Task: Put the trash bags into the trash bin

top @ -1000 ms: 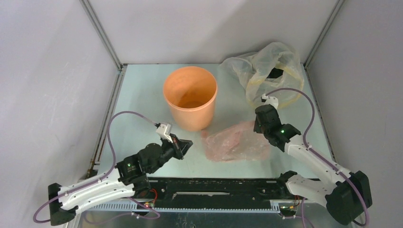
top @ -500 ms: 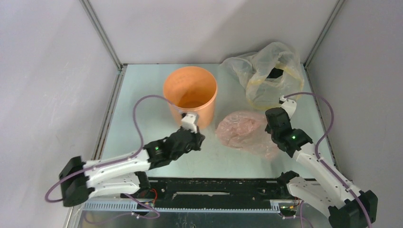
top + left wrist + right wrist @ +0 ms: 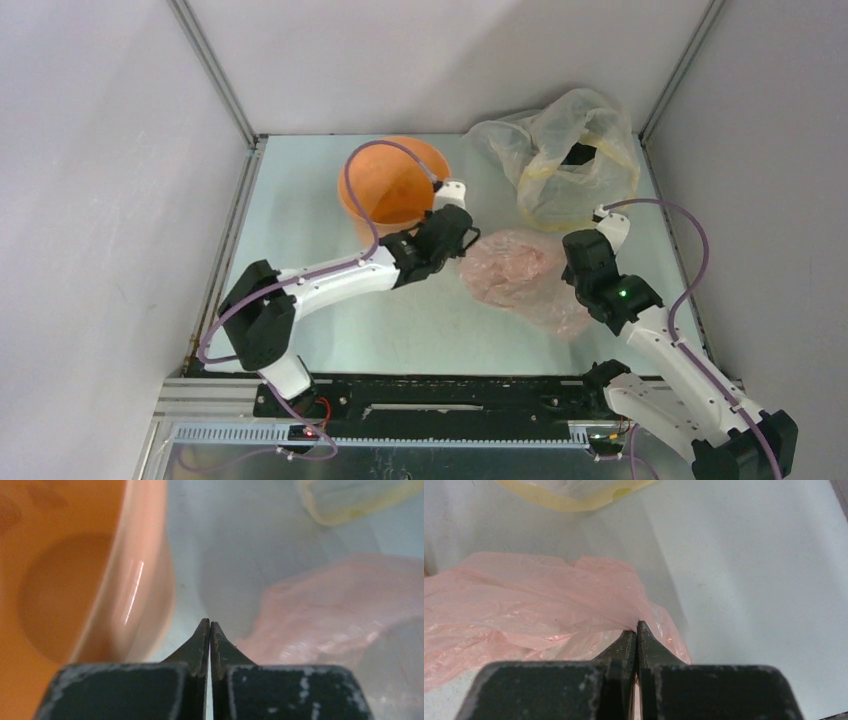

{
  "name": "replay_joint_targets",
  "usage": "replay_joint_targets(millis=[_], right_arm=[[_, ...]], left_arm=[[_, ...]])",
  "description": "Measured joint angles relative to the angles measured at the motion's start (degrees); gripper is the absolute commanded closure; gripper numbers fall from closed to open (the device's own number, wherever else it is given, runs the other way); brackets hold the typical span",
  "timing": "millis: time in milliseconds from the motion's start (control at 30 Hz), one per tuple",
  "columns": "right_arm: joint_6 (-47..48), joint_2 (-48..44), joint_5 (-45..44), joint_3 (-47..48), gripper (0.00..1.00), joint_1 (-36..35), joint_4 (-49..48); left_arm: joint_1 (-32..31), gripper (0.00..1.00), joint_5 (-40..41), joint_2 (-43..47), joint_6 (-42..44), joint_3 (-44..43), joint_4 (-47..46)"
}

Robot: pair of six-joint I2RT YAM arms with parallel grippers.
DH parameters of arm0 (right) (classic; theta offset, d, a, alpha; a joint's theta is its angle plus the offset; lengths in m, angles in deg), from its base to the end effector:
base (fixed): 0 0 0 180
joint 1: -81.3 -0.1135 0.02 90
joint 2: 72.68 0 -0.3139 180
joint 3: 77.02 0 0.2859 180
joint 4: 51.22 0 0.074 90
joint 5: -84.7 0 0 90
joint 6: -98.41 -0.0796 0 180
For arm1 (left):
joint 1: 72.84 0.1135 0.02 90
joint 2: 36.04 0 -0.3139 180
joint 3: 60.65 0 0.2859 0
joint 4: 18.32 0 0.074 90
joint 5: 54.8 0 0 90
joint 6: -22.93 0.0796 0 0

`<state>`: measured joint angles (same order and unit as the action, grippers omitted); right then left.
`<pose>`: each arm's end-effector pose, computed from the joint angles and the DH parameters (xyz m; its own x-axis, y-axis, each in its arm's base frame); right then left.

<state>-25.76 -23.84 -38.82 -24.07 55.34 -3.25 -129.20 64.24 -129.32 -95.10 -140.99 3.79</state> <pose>0.1989 0.0479 0.2731 -0.5193 0.2679 -0.8115 0.3442 0.9347 0.0884 0.2727 -0.3400 0.2804 -0.5194 0.0390 -0.8536 0.2987 0.9442 -0.1386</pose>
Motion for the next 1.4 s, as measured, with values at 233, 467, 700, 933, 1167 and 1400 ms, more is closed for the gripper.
replay_joint_targets(millis=[233, 467, 700, 933, 1167, 1400], right_arm=[[1.97, 0.0, 6.03, -1.68, 1.0, 0.02, -1.64], [8.76, 2.29, 24.04, -2.91, 1.0, -0.94, -7.04], [12.09, 2.43, 34.88, -2.99, 1.0, -3.98, -10.56], [13.31, 1.62, 37.27, -2.99, 1.0, -3.98, -10.67], [13.94, 1.66, 38.51, -2.93, 1.0, -3.98, -9.97], [14.29, 5.38, 34.49, 0.39, 0.93, -4.72, -8.17]], left_arm=[[10.67, 0.97, 4.31, 1.79, -0.55, 5.66, 2.49], [16.44, 0.93, 6.71, 9.7, -0.39, 15.21, 4.02], [17.25, 0.11, -6.32, 18.82, 3.5, 22.49, -0.39], [15.39, 0.0, -20.33, 30.08, 6.54, 30.45, -10.62], [15.39, 0.31, -27.56, 21.64, 9.86, 24.81, -13.44], [15.1, 1.0, -32.65, 16.92, 9.75, 24.57, -13.27]])
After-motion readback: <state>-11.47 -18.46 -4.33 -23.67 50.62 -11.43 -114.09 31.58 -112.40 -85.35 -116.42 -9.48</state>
